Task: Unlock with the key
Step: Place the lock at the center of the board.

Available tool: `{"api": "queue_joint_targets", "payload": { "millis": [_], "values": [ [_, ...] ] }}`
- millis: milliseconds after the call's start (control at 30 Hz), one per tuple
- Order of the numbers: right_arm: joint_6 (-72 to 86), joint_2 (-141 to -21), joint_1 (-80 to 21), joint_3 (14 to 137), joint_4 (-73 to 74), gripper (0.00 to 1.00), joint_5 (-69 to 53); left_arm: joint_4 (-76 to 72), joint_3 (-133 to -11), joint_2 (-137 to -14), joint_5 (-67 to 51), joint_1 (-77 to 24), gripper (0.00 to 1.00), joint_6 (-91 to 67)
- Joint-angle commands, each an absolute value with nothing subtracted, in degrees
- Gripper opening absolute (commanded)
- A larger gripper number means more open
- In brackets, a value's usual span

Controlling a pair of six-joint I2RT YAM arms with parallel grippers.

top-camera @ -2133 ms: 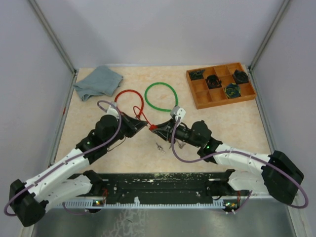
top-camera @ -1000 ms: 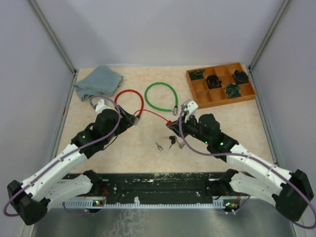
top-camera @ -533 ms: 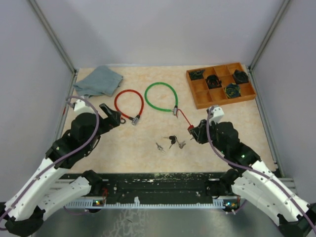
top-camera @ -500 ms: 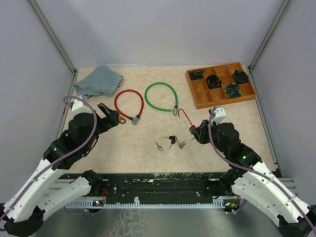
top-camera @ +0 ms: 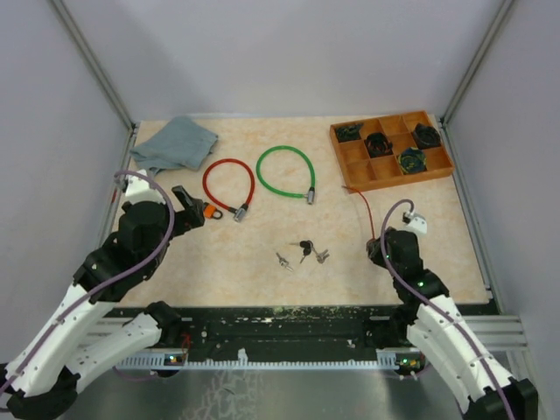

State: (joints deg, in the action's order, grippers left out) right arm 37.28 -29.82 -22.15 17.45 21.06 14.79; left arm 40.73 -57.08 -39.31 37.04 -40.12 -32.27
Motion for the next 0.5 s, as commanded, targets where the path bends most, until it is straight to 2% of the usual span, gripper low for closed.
{"api": "queue_joint_targets", "payload": {
  "millis": [0, 133, 333, 400, 467],
  "values": [
    [44.2, -31.6, -12.7, 13.6, 12.9, 0.0, 10.8, 40.3, -55.8, -38.7, 37.5, -39.2, 1.0, -30.0],
    [45.8, -34.4, -6.4, 10.8, 7.8, 0.02, 10.3, 40.1, -55.3, -38.8, 36.4, -38.1, 1.0, -29.8],
    [40.5, -37.7, -5.3, 12.1, 5.8, 0.09, 17.8, 38.6, -54.0, -38.9, 31.7, -33.2, 1.0, -28.5],
    [40.9, -38.1, -5.0, 12.2, 6.2, 0.14, 18.7, 37.4, -53.2, -38.8, 28.7, -30.4, 1.0, -27.6],
    [40.5, -38.0, -4.9, 12.4, 6.5, 0.27, 17.7, 36.3, -52.7, -39.2, 25.2, -27.0, 1.0, -26.6]
  ]
}}
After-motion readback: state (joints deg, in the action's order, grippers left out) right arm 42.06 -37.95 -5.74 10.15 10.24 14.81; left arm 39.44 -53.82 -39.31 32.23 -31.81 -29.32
